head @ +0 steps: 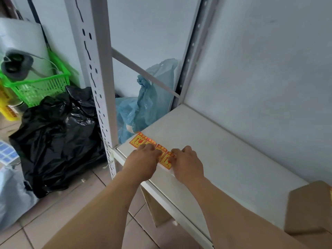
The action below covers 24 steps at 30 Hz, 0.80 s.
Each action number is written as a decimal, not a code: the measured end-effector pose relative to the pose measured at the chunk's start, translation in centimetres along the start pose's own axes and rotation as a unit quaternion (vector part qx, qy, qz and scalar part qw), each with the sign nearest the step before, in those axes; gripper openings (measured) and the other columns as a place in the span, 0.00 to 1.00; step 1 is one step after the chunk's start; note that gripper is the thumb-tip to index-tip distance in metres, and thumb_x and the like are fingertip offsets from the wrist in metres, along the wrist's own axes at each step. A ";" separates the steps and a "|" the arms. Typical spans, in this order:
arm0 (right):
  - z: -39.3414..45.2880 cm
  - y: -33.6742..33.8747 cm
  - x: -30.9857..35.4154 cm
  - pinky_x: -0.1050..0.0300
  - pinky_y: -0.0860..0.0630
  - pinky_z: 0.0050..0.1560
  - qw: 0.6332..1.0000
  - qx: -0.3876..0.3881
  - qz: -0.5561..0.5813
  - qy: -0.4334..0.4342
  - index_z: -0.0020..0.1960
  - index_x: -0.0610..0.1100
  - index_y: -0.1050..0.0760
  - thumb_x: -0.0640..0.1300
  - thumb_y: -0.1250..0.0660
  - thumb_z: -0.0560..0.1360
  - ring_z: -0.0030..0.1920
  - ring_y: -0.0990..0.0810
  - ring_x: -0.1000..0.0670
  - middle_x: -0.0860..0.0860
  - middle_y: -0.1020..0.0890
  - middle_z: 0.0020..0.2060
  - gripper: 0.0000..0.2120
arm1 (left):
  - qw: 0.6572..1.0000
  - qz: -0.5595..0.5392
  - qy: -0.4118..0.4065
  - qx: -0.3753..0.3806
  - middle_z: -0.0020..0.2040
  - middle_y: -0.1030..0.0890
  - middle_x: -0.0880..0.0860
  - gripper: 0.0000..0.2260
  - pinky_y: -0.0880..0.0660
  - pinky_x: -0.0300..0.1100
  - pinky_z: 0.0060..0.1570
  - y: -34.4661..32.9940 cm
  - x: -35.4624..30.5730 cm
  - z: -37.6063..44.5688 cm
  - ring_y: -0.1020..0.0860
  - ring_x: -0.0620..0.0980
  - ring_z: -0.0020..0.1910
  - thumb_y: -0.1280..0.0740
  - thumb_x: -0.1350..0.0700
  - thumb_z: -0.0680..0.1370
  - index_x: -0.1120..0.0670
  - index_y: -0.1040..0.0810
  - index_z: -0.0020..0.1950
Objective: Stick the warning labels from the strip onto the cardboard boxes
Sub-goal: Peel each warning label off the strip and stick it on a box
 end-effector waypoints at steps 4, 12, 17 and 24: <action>0.2 -0.1 0.1 0.53 0.25 0.51 1.000 -0.028 0.010 0.007 0.65 0.52 0.27 0.52 0.41 0.80 0.57 0.28 0.47 0.47 0.28 0.56 0.15 | 1.000 -0.002 0.006 0.001 0.69 0.32 0.48 0.18 0.33 0.50 0.67 -0.6 0.3 0.1 0.35 0.53 0.69 0.39 0.48 0.81 0.41 0.32 0.71; -0.1 0.4 0.3 0.61 0.29 0.47 0.997 -0.072 0.014 0.035 0.63 0.50 0.26 0.54 0.37 0.78 0.56 0.27 0.50 0.49 0.26 0.58 0.16 | 1.000 -0.016 0.015 0.005 0.71 0.34 0.47 0.19 0.37 0.51 0.69 -0.6 0.4 0.0 0.38 0.53 0.71 0.38 0.47 0.81 0.41 0.34 0.72; -0.3 0.6 0.2 0.62 0.33 0.44 0.994 -0.076 -0.021 0.074 0.64 0.50 0.26 0.54 0.40 0.79 0.53 0.25 0.50 0.51 0.23 0.57 0.16 | 0.999 -0.024 0.026 0.020 0.71 0.34 0.48 0.20 0.39 0.52 0.71 -0.6 0.3 0.1 0.39 0.53 0.72 0.38 0.46 0.80 0.41 0.34 0.73; -0.3 0.3 0.3 0.61 0.31 0.41 0.989 -0.096 -0.050 0.100 0.60 0.48 0.25 0.55 0.38 0.78 0.49 0.26 0.50 0.49 0.23 0.54 0.15 | 0.998 -0.039 0.036 0.030 0.72 0.36 0.47 0.19 0.41 0.52 0.71 -0.5 0.4 0.1 0.41 0.53 0.73 0.40 0.46 0.81 0.41 0.34 0.73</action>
Point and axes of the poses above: each hand's wrist, its own z-axis towards the middle knuckle, its own y-axis out of the back of the hand, x = y × z, the point moved 3 cm from there along z, towards the middle knuckle
